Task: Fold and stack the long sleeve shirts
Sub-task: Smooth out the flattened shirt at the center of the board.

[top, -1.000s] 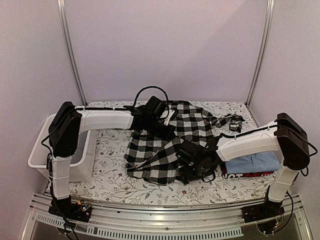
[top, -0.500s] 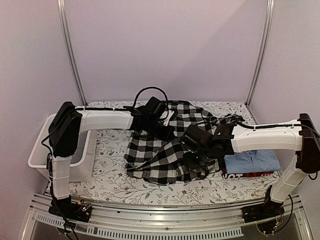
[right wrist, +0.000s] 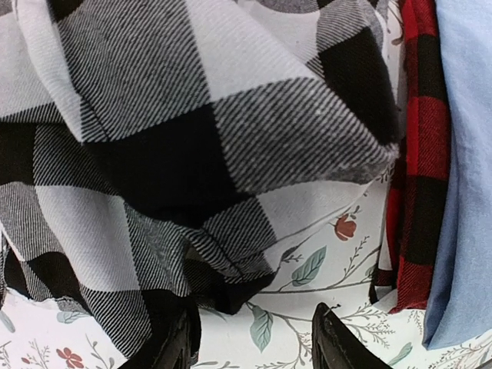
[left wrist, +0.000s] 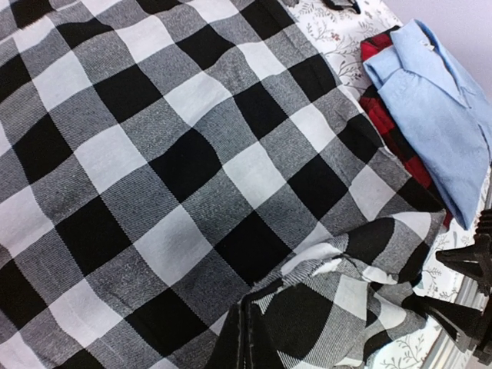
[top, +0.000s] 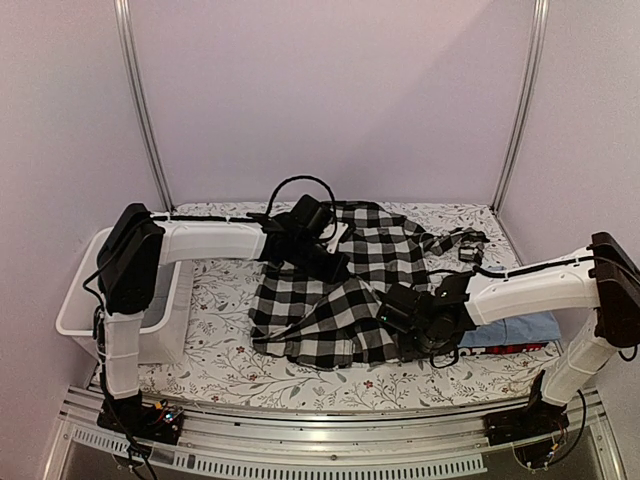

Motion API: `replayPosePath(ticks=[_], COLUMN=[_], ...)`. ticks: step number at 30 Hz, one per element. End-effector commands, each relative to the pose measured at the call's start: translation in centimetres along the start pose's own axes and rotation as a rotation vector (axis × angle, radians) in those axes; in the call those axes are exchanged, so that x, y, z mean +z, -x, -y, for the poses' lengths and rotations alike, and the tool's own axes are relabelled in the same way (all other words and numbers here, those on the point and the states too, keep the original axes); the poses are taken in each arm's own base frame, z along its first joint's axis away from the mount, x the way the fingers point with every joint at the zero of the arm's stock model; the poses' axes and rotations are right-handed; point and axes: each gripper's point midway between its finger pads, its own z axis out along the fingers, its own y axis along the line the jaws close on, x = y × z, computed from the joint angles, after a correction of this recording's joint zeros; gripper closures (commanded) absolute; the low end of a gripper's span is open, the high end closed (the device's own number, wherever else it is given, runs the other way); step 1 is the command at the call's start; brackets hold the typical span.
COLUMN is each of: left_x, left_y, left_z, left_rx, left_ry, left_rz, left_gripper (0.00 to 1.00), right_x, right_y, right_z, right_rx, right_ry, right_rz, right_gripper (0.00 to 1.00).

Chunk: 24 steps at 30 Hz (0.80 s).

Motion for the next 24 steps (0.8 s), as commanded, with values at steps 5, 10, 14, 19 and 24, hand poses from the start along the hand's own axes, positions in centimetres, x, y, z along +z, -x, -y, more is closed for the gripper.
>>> replayPosePath(ticks=[5,10,14,19,24], left_x=[-1.3,-1.4,-1.6,-1.6,-1.9], left_y=[1.0,0.9,0.9,0.9,0.9], left_z=[0.1,0.0,0.0,0.1,0.4], left_rx=[-0.011,-0.006,-0.007,-0.006,-0.003], left_ry=[-0.015,-0.007,-0.007,-0.011,-0.019], left_rz=[0.024,0.018,0.020,0.017,0.016], left_gripper=[1.00,1.00,1.00,1.00,1.00], right_x=[0.7,1.2,1.5,1.5,1.4], right_y=[2.3,3.0,2.9,2.9,2.8], right_z=[0.7,0.7,1.5,2.1,2.3], right_rx=[0.097,0.105,0.133,0.146,0.124], right_ry=[-0.046,-0.071,-0.071,-0.077,-0.090], right_rz=[0.107,0.129,0.135,0.139,0.123], right_gripper=[0.48,0.48,0.59,0.78,0.96])
